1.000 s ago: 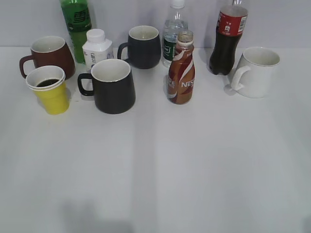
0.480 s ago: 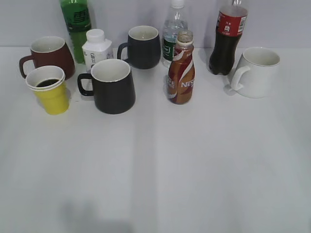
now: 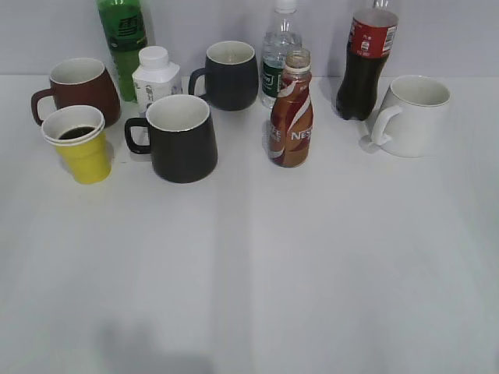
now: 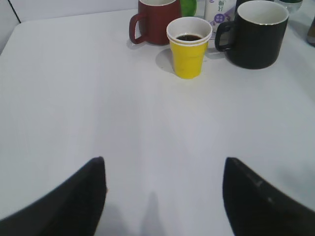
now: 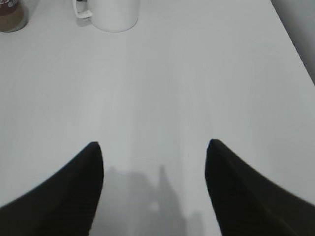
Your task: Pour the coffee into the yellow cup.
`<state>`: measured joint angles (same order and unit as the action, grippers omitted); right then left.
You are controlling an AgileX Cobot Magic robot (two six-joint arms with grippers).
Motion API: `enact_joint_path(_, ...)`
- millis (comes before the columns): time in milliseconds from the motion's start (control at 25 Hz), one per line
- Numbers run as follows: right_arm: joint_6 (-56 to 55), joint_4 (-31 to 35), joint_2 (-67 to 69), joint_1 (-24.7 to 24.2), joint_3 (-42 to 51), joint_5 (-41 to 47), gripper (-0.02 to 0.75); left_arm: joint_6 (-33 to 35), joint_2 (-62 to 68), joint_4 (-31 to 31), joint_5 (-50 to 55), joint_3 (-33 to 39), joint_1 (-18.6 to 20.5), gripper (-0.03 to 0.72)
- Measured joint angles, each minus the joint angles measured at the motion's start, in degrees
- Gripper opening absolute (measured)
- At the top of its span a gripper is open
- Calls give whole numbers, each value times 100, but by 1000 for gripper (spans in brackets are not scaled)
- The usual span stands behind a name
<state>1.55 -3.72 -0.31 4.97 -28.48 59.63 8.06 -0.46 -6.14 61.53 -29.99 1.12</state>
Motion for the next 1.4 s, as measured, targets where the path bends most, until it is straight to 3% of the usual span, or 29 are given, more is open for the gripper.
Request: enact_joint_path(1400, 0, 0, 0, 0, 0, 0, 489, 0, 0, 0, 0, 0, 0, 565)
